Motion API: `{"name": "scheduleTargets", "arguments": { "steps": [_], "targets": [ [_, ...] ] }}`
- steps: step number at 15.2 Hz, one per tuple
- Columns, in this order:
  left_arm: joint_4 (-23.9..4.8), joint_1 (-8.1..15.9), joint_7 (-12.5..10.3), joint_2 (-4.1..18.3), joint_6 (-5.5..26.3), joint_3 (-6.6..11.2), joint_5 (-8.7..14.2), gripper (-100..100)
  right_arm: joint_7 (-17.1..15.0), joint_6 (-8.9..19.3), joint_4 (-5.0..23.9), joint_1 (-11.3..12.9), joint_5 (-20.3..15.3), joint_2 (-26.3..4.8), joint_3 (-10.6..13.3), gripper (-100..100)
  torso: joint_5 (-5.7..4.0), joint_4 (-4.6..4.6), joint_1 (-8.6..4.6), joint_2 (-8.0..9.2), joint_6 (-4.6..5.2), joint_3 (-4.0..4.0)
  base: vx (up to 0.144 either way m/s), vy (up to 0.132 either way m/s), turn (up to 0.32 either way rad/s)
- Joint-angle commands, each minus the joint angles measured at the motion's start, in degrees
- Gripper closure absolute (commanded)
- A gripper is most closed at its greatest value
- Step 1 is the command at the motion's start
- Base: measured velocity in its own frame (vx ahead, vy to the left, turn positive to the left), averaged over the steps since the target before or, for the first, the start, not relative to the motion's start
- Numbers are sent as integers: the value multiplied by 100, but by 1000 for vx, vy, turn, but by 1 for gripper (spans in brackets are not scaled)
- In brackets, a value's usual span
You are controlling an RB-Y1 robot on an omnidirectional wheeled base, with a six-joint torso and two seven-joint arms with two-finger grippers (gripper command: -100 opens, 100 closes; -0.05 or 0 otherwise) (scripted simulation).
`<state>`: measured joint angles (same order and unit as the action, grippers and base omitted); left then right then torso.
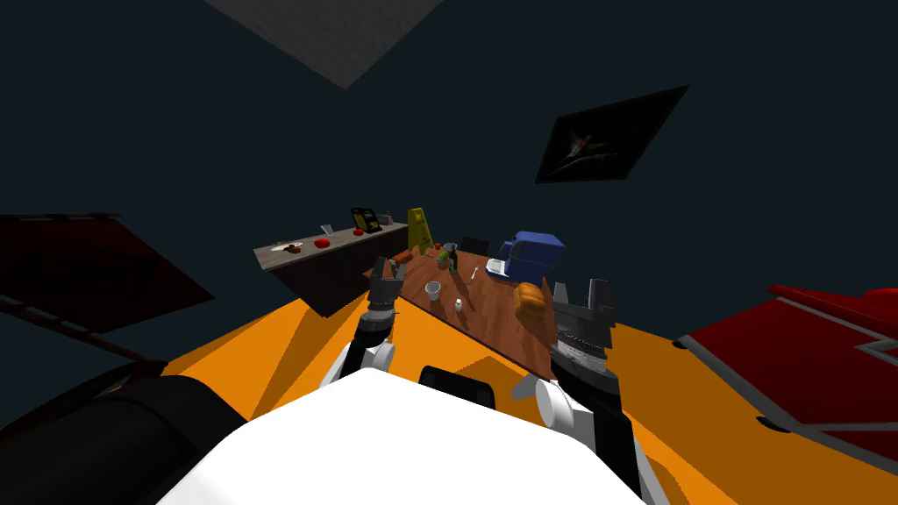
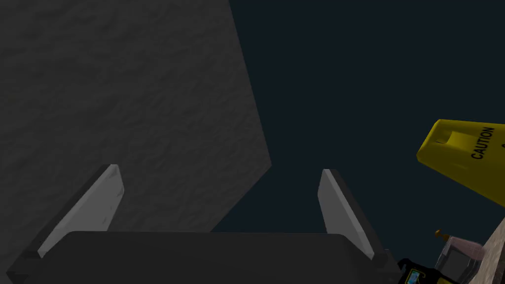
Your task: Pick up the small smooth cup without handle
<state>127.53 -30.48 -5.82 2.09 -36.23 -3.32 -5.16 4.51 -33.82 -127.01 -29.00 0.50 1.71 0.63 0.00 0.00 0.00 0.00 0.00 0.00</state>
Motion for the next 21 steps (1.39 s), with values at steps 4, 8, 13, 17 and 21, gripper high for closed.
{"name": "scheduleTargets", "arguments": {
  "steps": [4, 8, 13, 17, 21],
  "targets": [
    [-237, 227, -10, 348, 462, -22, 69, -100, 0, 0, 0, 0, 0, 0, 0, 0, 2, 0, 9, -1, 1, -1, -1, 20, -14],
    [-434, 416, -18, 486, 852, -40, 127, -100, 0, 0, 0, 0, 0, 0, 0, 0, 3, -1, 14, -2, 1, -1, 0, 30, -20],
    [-819, 786, -34, 653, 1490, -76, 240, -100, 0, 0, 0, 0, 0, 0, 0, 0, 4, -1, 15, -4, 0, -2, 3, 33, -20],
    [-967, 930, -41, 698, 1897, -90, 283, -100, 0, 0, 0, 0, 0, 0, 0, 0, 3, -1, 13, -5, 1, -3, 7, 29, -16],
    [-1124, 1082, -48, 739, 2206, -105, 330, -100, 0, 0, 0, 0, 0, 0, 0, 0, 3, -1, 13, -3, 1, -2, 0, 25, -17]
  ]
}}
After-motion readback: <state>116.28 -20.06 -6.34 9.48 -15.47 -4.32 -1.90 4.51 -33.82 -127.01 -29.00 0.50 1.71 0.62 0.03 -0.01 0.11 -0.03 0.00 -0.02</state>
